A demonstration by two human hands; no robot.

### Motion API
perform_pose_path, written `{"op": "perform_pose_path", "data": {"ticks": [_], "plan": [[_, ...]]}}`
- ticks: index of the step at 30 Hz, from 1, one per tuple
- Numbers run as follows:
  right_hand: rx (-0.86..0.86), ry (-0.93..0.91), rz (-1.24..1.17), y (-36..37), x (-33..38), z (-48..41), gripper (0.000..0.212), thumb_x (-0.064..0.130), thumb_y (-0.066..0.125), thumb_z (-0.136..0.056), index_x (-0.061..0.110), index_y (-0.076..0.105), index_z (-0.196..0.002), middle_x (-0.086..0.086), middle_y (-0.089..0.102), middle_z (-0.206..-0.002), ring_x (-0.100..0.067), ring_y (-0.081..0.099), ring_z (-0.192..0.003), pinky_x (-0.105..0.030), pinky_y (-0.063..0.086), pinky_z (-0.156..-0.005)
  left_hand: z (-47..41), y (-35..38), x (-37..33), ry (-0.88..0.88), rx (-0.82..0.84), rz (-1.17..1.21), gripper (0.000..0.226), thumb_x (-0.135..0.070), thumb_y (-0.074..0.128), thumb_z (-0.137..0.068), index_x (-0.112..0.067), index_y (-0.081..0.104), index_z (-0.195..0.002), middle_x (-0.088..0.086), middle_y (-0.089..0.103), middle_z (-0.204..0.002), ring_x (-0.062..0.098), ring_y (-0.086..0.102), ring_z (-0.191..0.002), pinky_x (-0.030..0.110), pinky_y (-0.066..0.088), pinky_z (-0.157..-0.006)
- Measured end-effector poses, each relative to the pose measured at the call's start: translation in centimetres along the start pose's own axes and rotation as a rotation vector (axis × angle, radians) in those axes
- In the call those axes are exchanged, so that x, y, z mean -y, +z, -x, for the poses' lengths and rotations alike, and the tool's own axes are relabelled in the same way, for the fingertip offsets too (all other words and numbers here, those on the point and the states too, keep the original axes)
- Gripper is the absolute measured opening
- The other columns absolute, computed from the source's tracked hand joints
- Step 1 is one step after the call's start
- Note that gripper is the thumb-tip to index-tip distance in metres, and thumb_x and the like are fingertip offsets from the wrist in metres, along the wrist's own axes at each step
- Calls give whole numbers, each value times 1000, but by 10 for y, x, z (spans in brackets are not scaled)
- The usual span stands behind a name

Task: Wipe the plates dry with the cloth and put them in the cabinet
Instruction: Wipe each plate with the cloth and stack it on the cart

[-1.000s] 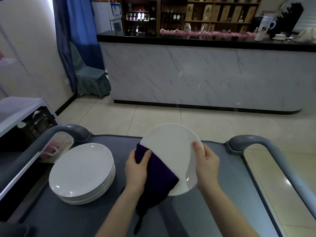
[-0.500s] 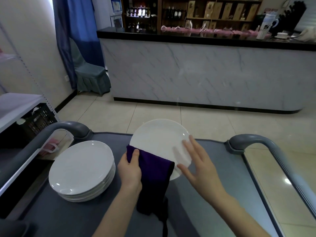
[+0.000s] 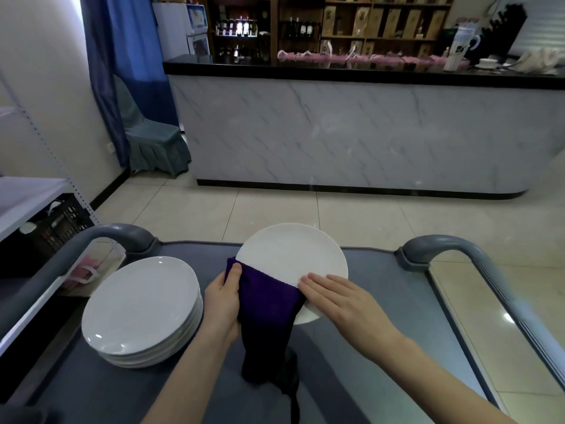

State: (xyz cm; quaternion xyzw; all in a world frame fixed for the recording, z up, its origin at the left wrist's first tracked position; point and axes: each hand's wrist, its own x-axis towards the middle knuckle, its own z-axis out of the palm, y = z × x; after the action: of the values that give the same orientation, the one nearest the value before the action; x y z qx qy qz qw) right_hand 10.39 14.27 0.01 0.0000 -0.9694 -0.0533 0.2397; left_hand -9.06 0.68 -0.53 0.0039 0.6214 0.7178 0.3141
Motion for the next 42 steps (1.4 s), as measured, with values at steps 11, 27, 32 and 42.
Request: {"op": "perform_pose_path", "data": {"ticks": [11, 27, 32, 42], "plan": [[-18, 369, -264, -2, 2, 9, 39, -4, 81, -77, 15, 76, -111, 3, 76, -112, -18, 72, -101, -34, 62, -74, -10, -7, -15, -16, -109, 134, 15, -24, 51, -102, -13, 61, -97, 14, 68, -104, 27, 64, -92, 36, 53, -78], [-326, 1241, -1520, -27, 26, -3, 15, 10, 67, -92, 17, 78, -99, -15, 76, -100, -21, 70, -84, -34, 56, -67, 22, 52, 12, 372, 323, -254, 32, -40, 45, -100, -54, 43, -129, -18, 57, -132, -5, 54, -117, 27, 44, -100], [-428, 1287, -1636, -34, 36, -1, 24, 19, 71, -78, 5, 76, -97, -20, 75, -98, -24, 71, -79, -30, 57, -62, 22, 50, 29, 795, 534, -899, 59, -62, 19, -91, -51, 2, -147, -30, 2, -158, -8, -3, -147, 36, -8, -122], [-497, 1301, -1669, -35, 32, -1, 34, 32, 69, -79, 8, 78, -102, -20, 74, -102, -25, 72, -83, -32, 60, -65, 51, 58, 48, 867, 697, -912, 50, -51, 12, -101, -54, 3, -150, -34, 2, -159, -5, -2, -148, 44, -5, -120]]}}
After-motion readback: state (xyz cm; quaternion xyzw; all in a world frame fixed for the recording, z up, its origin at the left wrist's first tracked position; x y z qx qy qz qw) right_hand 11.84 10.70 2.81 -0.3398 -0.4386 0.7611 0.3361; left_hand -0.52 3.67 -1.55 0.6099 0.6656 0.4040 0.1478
